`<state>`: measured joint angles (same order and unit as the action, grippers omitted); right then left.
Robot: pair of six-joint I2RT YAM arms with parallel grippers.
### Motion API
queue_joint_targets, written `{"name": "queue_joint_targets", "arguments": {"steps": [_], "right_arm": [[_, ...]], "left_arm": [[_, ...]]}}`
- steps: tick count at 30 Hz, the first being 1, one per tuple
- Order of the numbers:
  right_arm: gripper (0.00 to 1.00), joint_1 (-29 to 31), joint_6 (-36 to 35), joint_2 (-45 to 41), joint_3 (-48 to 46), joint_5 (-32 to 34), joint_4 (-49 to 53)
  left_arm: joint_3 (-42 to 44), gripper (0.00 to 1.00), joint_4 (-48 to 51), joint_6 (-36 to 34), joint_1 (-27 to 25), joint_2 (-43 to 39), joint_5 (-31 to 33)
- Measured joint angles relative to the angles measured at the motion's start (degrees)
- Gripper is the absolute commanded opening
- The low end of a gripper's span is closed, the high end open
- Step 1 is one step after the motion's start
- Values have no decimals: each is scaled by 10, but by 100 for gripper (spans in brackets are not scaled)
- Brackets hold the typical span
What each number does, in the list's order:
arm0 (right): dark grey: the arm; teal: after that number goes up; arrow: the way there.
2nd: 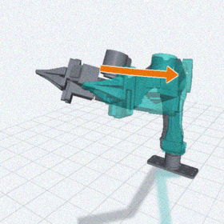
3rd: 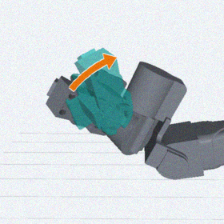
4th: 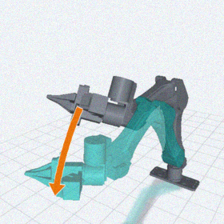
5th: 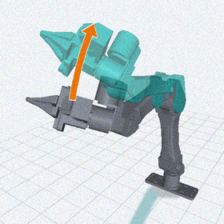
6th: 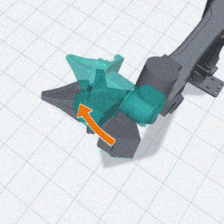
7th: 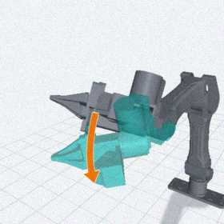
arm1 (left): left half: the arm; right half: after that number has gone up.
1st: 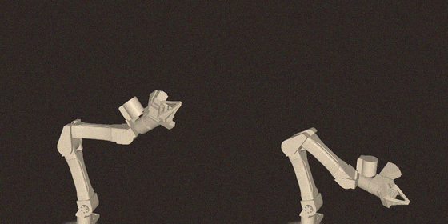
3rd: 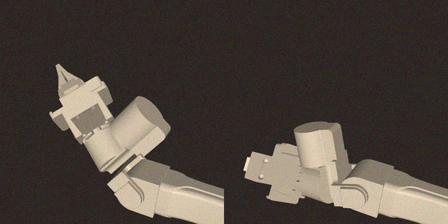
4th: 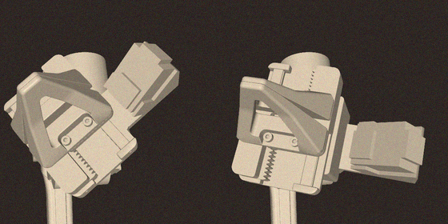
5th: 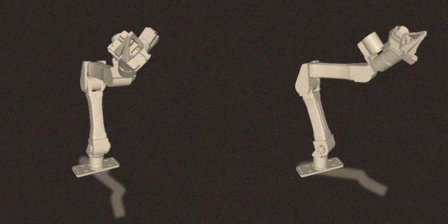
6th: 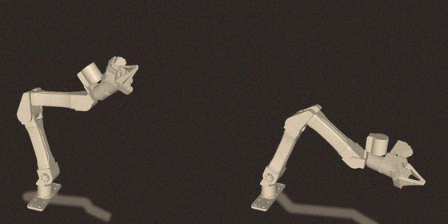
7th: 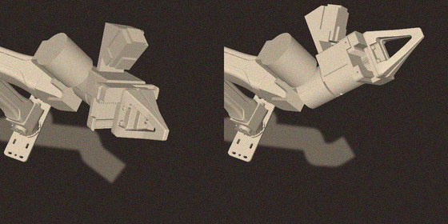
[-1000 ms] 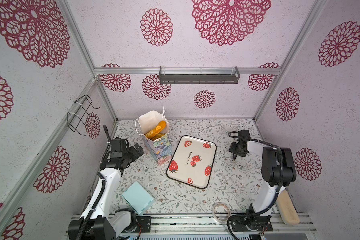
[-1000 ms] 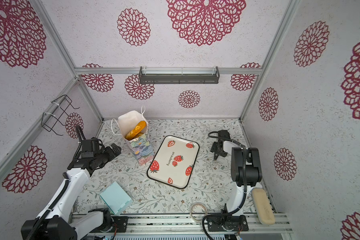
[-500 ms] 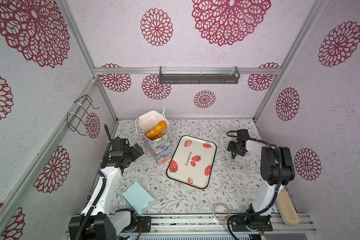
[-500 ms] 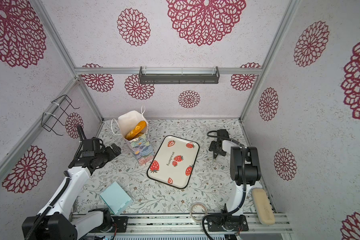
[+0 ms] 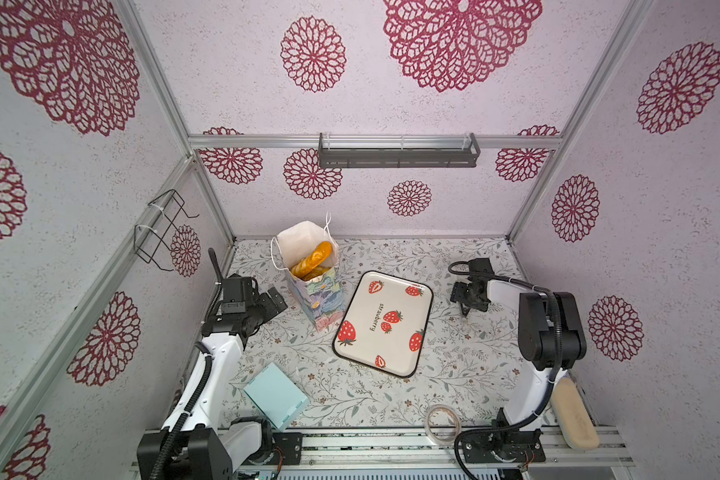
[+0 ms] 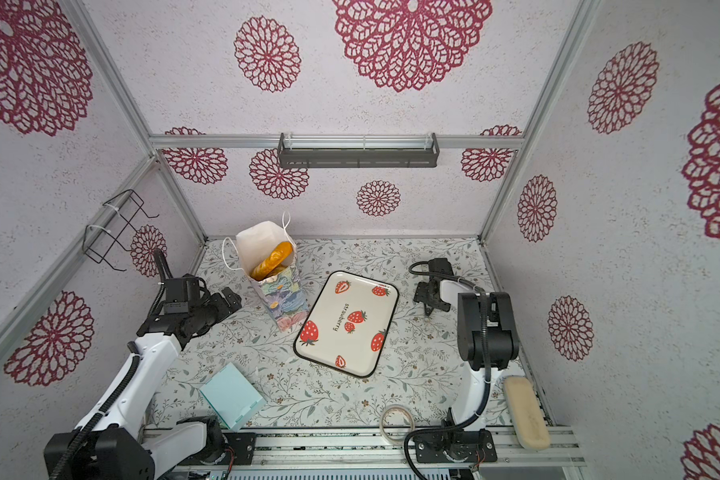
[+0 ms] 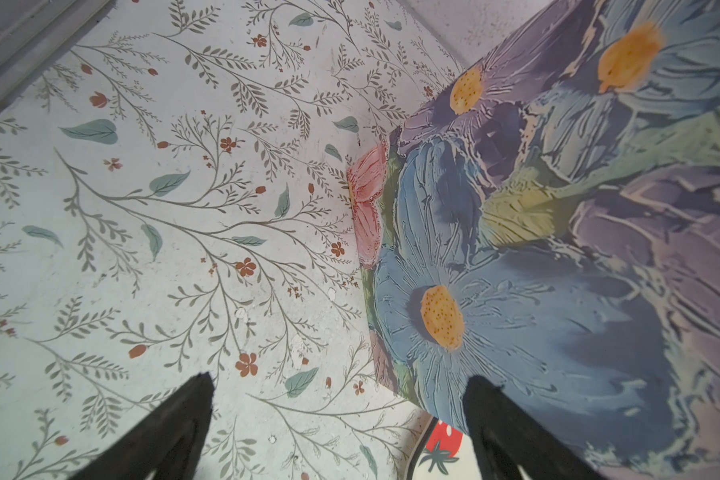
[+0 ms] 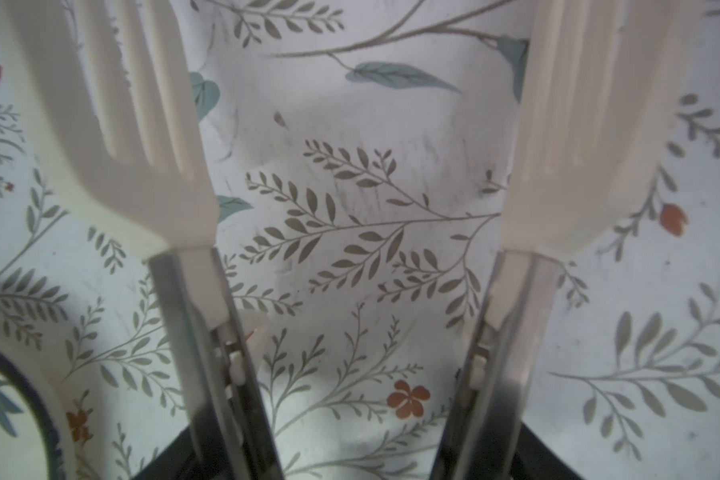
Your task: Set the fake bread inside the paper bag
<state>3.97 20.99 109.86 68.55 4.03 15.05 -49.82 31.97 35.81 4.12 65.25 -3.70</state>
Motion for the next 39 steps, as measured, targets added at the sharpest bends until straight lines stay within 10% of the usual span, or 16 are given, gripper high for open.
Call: {"name": "queue_joint_targets", "arguments": {"steps": [25,39], "right_arm": [[99,13,-14,-19,-24,13,3],[99,13,-14,-188,-130,29,-1]], "left_arm": [[-17,97,5,-7,1,19,3],[-17,97,-1,8,1,35,42]]}}
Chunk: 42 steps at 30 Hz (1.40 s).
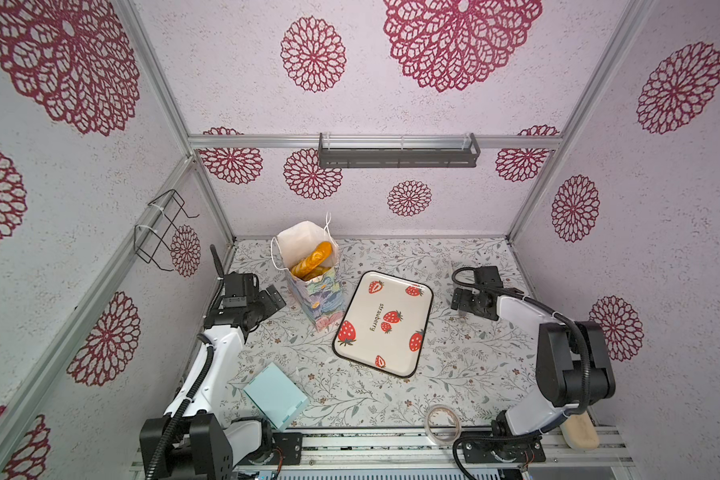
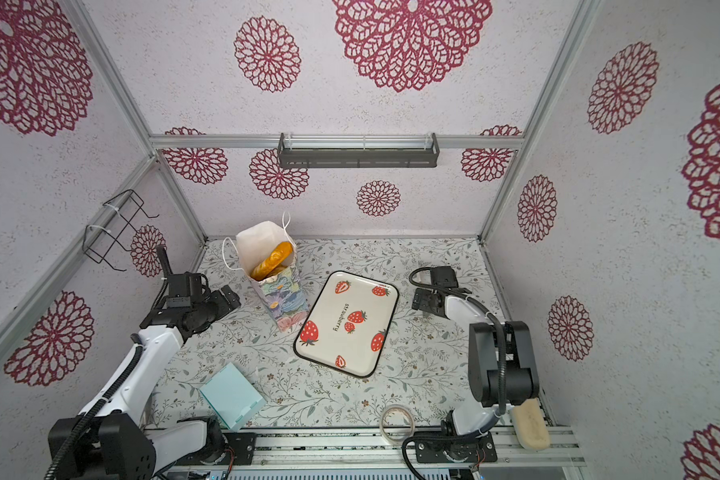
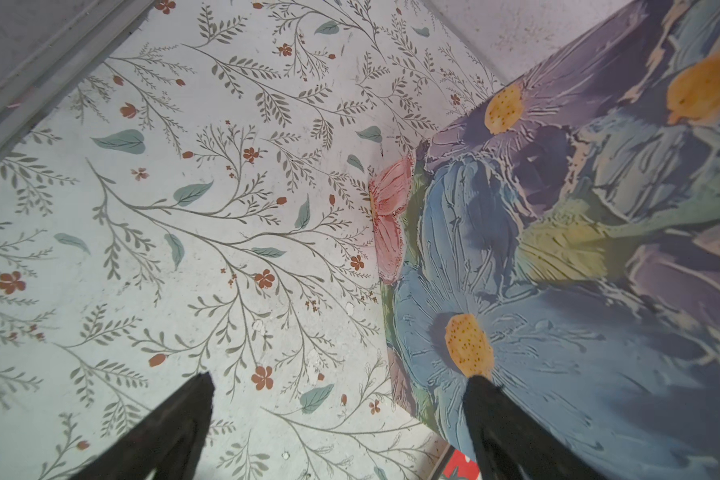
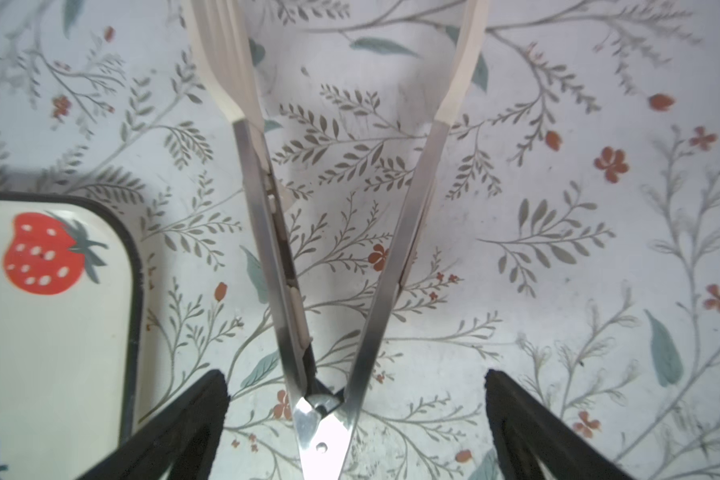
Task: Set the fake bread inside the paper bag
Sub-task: 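Open the right gripper to release the tongs on the table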
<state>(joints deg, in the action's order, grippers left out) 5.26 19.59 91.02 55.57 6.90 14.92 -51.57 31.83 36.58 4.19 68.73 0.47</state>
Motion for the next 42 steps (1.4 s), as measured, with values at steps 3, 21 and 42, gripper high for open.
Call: {"name": "queue_joint_targets", "arguments": {"steps": [3,21,42], "right_arm": [[99,0,0,-39,-19,16,-16],[99,0,-31,-185,-209,92,-241],[99,-28,-128,-226,-389,65,-532]], "left_arm": [[4,98,-21,1,0,-1,17],[144,97,-291,-141,-24,-41,143],[290,98,-646,-277,-24,73,151]]}}
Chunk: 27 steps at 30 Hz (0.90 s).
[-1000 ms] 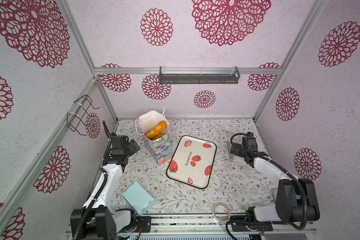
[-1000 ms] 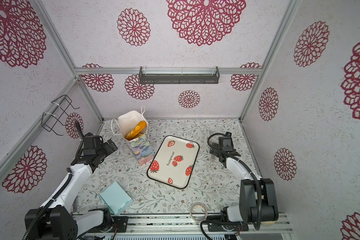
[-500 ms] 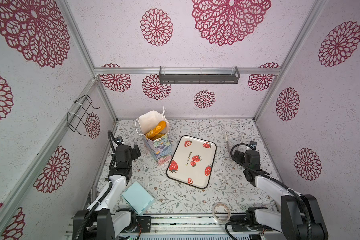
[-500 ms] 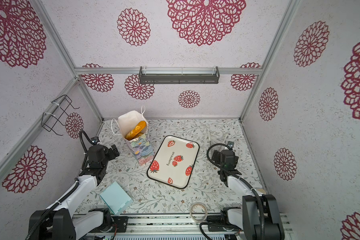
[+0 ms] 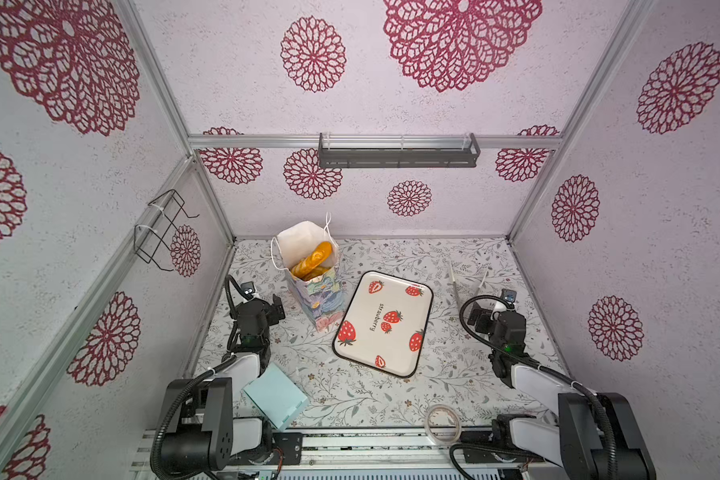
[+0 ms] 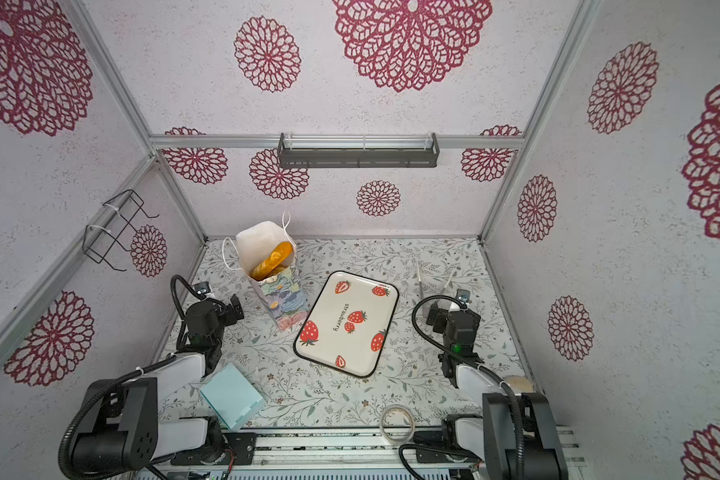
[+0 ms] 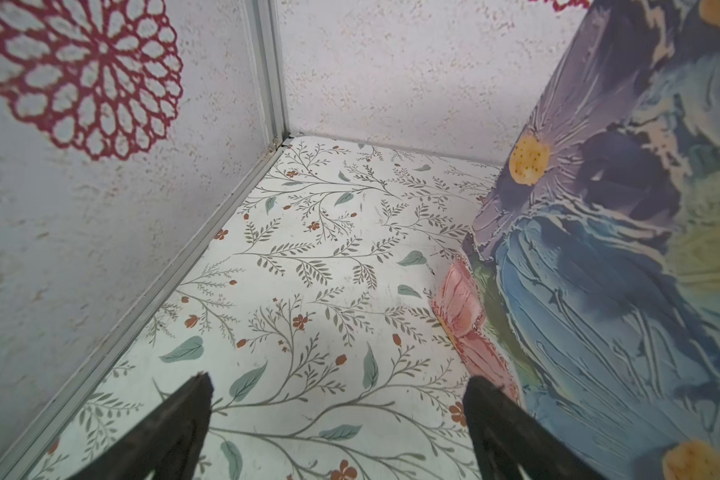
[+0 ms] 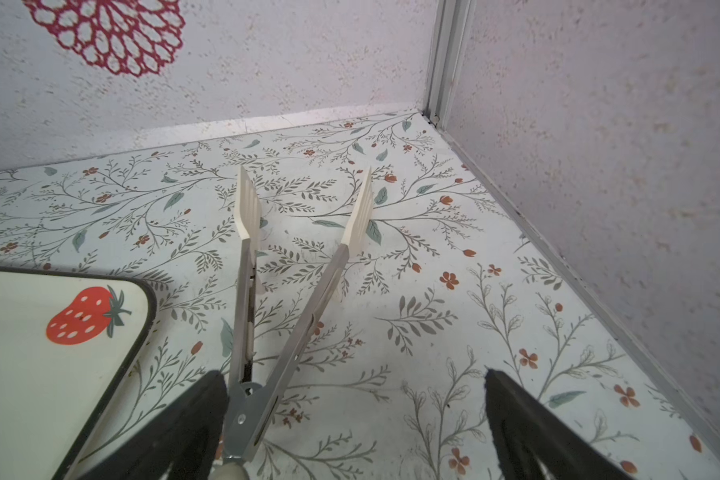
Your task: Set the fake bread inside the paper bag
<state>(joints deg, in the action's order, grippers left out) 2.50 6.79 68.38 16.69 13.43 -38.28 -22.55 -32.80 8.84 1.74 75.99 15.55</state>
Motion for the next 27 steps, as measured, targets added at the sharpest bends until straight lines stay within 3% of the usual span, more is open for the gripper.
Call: {"name": "queue_joint_targets", "arguments": {"steps": [7,18,27], "right_arm": [[99,-9,-21,25,-20,-1,-78],[99,-11,-40,111,-50,0,-217],[98,-11,-57,194,-56,-32,-313]], "left_arm": [[5,97,-66,-28,2,11,-17],[10,97,-163,-40,31,114,-70],[-1,97,-155,-41,44,118,-97]]}}
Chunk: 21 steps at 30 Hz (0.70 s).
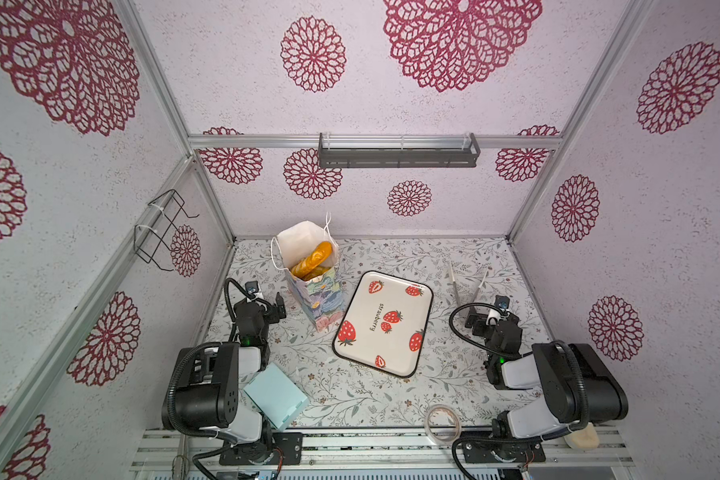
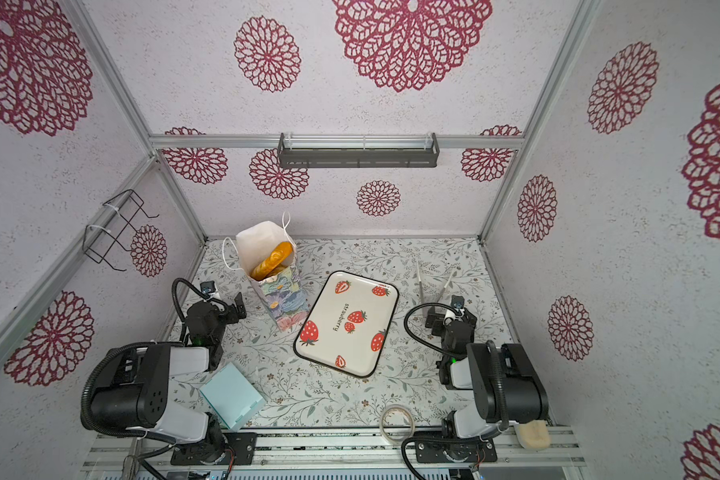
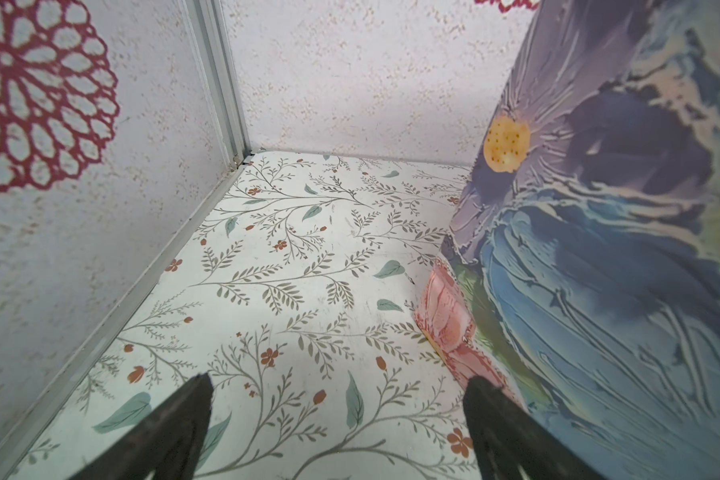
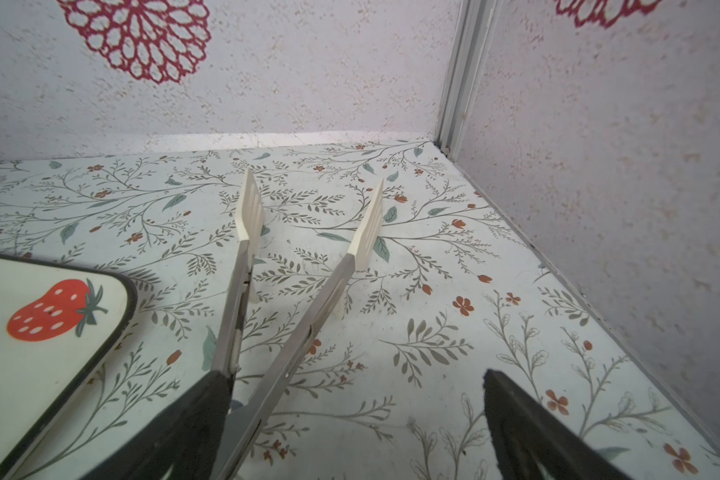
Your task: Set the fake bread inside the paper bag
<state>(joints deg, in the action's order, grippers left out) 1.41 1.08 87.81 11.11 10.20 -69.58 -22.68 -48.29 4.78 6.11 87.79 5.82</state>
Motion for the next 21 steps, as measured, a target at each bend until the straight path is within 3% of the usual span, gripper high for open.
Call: {"name": "queue_joint_targets", "arguments": {"steps": [5,21], "right_arm": [[99,0,-2,3,1,-13,-5],[99,0,-7,3,30,-20,29]], "left_arm": [[-18,97,10,13,23,0,-18],[-19,97,26,24,25,0,-28]]}}
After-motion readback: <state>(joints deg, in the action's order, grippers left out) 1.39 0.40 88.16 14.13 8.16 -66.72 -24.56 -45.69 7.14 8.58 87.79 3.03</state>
